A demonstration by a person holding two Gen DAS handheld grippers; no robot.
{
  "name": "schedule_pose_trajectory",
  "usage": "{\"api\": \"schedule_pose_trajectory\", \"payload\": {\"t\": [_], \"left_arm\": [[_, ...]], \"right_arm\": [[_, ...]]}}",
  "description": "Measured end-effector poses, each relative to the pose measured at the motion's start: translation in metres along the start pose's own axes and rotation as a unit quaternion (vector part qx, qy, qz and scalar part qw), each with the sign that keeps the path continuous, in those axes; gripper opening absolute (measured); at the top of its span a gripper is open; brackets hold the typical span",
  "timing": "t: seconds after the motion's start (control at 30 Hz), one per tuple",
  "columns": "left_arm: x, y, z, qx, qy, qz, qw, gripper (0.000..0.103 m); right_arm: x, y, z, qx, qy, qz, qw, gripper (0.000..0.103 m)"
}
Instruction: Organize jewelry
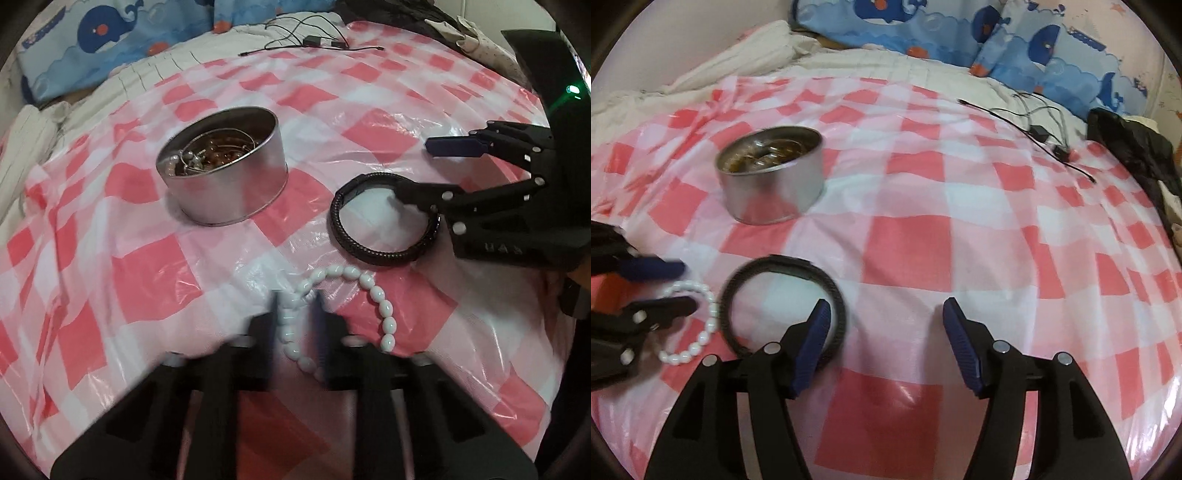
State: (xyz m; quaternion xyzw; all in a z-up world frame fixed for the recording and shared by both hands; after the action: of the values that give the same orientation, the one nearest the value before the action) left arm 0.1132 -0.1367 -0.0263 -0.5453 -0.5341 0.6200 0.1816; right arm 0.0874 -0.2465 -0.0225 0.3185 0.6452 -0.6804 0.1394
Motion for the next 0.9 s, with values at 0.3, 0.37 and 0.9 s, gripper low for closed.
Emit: {"api": "schedule_pose_trajectory", "payload": {"t": [0.3,0.37,0.9], "left_arm": [[0.012,-0.015,-0.052,-0.021,-0.099,0.028,0.9945,0.008],[0.014,-0.010,-0.050,-0.018,-0.090,0.020,0.9956,0.014],[0.010,-0.010,-0.050,-0.007,-0.090,0.033,0.9954,0.007]], "right_arm": [[-0.001,0.007,-0.010,-0.080,0.038,-0.025,0.996,0.060],[-0.001,0.008,-0.010,-0.074,0.038,-0.027,0.996,0.060],[-0.009,-0.003,-0.020,-0.098,0.018,0.003,0.995,0.010]]}}
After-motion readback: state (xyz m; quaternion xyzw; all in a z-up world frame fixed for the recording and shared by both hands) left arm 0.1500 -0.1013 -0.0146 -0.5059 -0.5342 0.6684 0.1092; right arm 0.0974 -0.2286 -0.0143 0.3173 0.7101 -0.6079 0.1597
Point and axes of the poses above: each gripper's, at about its wrist camera, not at the fingertips, and y roughly the way its jaws point, z to its right, x to its underside, the point moved 4 cm from there along y, roughly the way its jaws point, and after that the axes turned 11 degrees about y, right-handed, at the moved point
